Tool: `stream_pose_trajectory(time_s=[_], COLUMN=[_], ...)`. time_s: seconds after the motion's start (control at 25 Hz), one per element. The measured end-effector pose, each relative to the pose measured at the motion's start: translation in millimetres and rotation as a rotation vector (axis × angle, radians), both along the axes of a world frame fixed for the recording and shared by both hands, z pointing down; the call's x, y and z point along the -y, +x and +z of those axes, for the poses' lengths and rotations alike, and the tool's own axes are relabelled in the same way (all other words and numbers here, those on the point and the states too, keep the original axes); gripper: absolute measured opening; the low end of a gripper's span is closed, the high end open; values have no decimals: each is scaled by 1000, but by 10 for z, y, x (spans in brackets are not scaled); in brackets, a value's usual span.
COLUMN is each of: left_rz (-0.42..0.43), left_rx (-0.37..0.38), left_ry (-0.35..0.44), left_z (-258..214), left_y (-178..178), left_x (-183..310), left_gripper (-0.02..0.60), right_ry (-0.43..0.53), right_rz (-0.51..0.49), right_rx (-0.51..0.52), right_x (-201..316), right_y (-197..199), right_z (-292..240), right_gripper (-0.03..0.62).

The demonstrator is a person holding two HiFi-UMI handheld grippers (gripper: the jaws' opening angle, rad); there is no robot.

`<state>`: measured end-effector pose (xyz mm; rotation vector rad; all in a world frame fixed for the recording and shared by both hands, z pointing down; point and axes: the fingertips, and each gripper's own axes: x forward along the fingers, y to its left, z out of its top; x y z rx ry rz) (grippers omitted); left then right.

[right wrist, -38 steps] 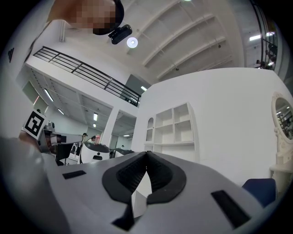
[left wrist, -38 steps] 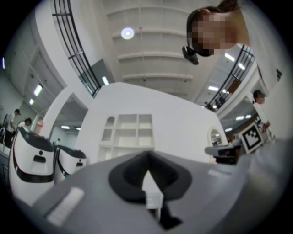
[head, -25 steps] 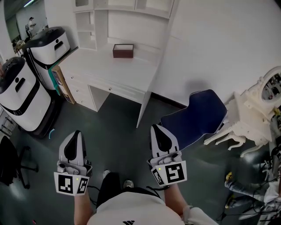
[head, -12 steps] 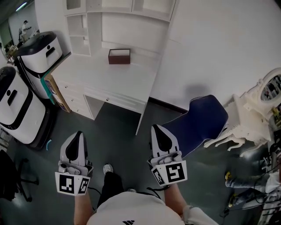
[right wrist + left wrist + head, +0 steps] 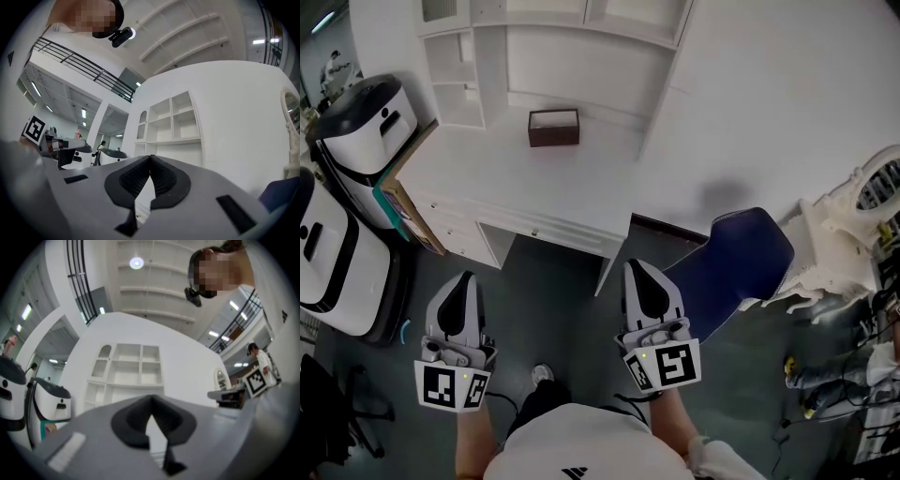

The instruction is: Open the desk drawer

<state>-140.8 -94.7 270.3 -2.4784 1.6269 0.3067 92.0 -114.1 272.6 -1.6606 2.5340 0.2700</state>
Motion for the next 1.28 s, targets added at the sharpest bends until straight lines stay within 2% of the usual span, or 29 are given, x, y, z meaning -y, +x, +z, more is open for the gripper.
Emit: stream_pose_trajectory(time_s=[0.44,0.72,1.04,1.28], left_rz=[81,147,203,208], left_rx=[20,37,38,55], left_ry=[-9,-35,-148,-258], left_z=[32,171,605,1075], left_y=[-362,-371,-211,-85], left_x=[757,1077,1404,1700], left_gripper=[6,6,6,6], right_ry=[3,-23,-140,-233], right_rz=[86,117,151,142], right_rx=[24,30,25,11], right_x=[603,840,1111,1365], right_y=[-331,-449,-390,-375], right_z=[15,136,567,915], right_gripper=[0,0,0,0])
